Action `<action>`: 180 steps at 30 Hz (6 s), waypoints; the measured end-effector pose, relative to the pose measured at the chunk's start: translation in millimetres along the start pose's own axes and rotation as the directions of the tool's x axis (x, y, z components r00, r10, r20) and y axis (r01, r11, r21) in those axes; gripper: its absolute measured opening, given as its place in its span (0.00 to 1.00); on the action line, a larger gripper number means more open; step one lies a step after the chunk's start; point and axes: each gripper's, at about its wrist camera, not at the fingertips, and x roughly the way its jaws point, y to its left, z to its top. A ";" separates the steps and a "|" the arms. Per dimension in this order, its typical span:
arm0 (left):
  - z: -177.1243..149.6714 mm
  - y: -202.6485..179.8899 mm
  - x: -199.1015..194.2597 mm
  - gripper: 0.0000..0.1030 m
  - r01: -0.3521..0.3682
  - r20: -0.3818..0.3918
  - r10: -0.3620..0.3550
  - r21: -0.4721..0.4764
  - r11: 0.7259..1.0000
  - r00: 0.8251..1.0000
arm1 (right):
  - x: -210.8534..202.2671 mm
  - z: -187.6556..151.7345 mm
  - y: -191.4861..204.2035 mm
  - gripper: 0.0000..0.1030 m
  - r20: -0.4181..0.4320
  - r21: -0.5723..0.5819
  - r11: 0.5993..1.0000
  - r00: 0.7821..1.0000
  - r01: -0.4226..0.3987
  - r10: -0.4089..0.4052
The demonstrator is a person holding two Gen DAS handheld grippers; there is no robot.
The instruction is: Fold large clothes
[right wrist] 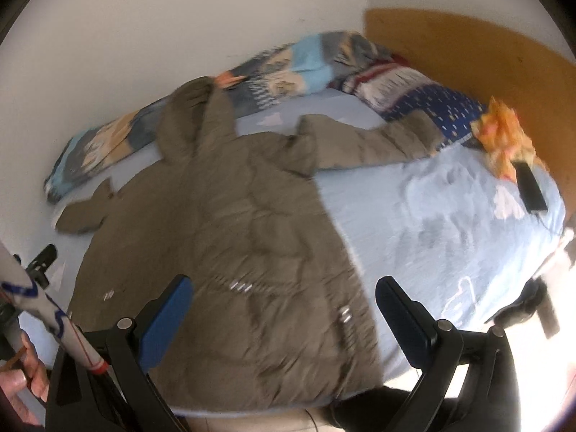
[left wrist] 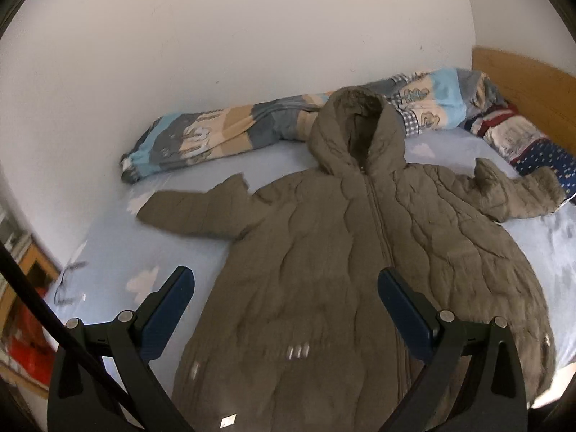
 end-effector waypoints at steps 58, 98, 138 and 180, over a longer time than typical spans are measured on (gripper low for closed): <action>29.6 -15.1 153.5 0.99 0.030 -0.133 -0.030 -0.003 1.000 0.991 | 173.4 248.4 -285.8 0.17 0.155 0.517 0.856 0.982 0.010 -0.105; 18.8 135.9 148.3 0.99 -0.032 -0.196 -0.021 -0.263 0.964 0.980 | 191.1 144.7 262.9 0.16 -0.119 -0.148 0.936 0.946 -0.318 0.302; 30.3 34.4 241.6 0.98 0.022 -0.293 -0.058 -0.126 0.992 0.954 | 267.0 127.1 49.9 0.25 -0.093 0.076 0.989 0.987 -0.125 0.132; 39.1 55.5 221.6 0.98 0.065 -0.261 -0.124 -0.223 0.973 0.957 | 263.1 96.5 150.2 0.25 -0.076 -0.222 0.974 0.997 -0.047 0.031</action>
